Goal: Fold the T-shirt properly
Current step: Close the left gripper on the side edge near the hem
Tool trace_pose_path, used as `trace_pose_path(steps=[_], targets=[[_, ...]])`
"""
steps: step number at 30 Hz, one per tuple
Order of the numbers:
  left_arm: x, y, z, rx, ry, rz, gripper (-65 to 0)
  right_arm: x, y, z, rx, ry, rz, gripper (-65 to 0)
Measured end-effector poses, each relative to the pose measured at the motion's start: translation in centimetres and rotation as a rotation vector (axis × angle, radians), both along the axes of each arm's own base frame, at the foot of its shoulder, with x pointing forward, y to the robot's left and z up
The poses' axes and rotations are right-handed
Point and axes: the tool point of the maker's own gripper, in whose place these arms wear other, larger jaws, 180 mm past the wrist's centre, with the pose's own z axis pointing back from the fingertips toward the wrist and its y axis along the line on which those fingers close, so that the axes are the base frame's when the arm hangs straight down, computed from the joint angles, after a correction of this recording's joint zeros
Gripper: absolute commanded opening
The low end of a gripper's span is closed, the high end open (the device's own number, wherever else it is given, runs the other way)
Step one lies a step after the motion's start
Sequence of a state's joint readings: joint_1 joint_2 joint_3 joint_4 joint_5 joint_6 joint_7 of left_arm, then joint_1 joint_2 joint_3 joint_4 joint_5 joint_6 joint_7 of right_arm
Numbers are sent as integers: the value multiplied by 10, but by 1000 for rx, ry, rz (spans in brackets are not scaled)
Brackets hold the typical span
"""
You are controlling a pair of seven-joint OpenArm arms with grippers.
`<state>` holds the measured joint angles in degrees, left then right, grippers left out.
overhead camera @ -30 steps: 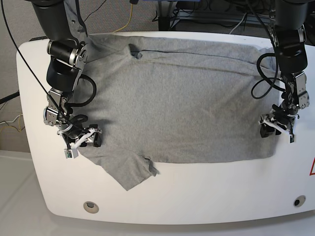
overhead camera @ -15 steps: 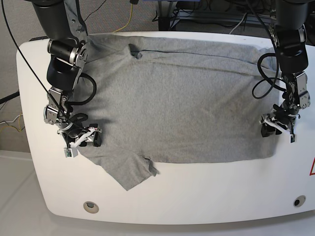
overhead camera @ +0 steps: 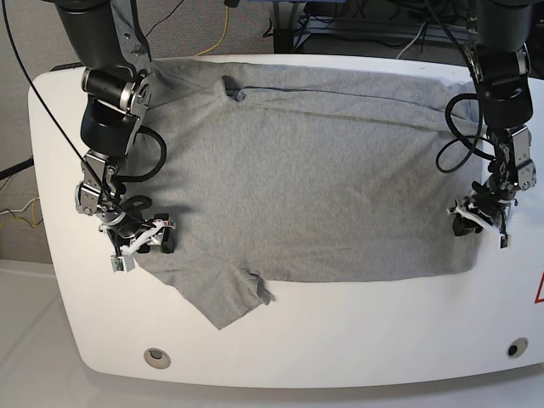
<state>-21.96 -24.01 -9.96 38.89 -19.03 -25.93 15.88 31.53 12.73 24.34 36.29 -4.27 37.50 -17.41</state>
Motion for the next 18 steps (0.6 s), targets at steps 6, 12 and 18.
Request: trace_pose_path(steps=[6, 12, 18], targets=[[0, -2, 0, 3, 1, -10, -452, -1, 0, 0, 1, 3, 5, -287], [-3, -4, 0, 3, -27, -19, -603, -1, 0, 1, -2, 7, 9, -286], [-9, -9, -3, 1, -18, -47, -562, 0, 0, 2, 1, 7, 12, -284]])
